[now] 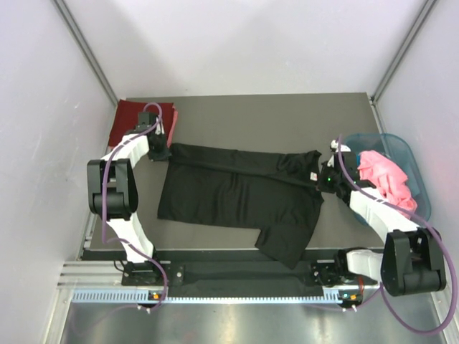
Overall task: Fold and stack the t-shirts
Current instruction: Fold the tshirt
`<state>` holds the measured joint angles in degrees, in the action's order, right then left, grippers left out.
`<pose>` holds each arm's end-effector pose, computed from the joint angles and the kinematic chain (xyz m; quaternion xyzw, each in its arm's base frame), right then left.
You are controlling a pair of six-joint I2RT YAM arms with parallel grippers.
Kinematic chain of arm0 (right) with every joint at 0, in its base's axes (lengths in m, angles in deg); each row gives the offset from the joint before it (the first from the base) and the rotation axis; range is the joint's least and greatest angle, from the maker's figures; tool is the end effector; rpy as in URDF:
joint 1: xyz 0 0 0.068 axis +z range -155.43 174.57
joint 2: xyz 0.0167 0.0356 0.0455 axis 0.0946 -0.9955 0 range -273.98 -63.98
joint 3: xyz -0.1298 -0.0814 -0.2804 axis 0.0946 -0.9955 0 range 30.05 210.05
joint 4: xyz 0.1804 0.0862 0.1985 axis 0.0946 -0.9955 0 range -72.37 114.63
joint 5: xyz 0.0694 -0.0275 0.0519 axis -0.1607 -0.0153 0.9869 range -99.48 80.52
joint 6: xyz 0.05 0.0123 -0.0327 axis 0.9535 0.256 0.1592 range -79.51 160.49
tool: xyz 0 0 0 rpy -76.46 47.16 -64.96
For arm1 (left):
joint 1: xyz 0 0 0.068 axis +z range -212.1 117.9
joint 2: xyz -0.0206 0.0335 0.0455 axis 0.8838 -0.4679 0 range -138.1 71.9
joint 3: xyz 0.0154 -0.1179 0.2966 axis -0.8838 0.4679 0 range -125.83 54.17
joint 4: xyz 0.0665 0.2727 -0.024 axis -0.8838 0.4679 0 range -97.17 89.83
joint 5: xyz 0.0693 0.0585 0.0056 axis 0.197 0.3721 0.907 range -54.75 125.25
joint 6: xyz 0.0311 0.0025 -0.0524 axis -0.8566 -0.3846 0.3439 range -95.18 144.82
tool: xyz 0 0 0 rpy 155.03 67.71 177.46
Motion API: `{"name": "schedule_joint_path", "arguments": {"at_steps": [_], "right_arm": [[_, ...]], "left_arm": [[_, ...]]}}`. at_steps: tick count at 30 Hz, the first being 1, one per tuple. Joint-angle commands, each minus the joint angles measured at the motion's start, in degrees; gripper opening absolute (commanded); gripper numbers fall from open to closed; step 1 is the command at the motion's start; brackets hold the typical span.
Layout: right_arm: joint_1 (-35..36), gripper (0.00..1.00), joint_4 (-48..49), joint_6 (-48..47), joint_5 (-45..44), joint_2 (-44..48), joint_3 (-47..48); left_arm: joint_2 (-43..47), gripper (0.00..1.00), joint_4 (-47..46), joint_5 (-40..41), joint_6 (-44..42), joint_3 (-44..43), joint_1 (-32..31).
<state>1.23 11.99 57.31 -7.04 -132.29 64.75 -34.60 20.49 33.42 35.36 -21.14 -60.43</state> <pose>0.2407 0.0300 0.2194 0.0743 0.9249 0.0951 0.3606 0.4293 0.0111 0.2237 -0.0982 0.9581 -0.0361 0.2665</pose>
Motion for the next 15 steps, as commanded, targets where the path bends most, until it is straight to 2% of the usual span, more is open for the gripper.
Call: {"name": "schedule_joint_path", "arguments": {"at_steps": [1,8,9,10,12,15], "right_arm": [[0.8,0.00,-1.9,1.8,-1.2,2.7,0.6],[1.3,0.00,-4.3,4.7,-0.1,4.5,-1.1],[1.3,0.03,-4.8,5.7,-0.4,4.3,-1.2],[1.4,0.13,-6.1,6.0,-0.7,4.5,-1.2],[1.3,0.24,-7.3,7.3,-1.5,4.7,-0.8],[1.3,0.40,-8.7,7.5,-1.6,5.6,1.2]], "left_arm": [[2.1,0.00,-0.5,2.1,0.4,0.3,0.1],[1.8,0.01,1.9,2.1,1.1,0.8,0.2],[1.9,0.04,2.7,2.2,1.1,0.6,0.2],[2.0,0.13,3.5,2.1,1.1,0.3,0.2],[2.5,0.22,5.6,4.8,1.7,-0.1,0.2],[4.3,0.31,6.3,5.9,1.8,-1.2,0.2]]}}
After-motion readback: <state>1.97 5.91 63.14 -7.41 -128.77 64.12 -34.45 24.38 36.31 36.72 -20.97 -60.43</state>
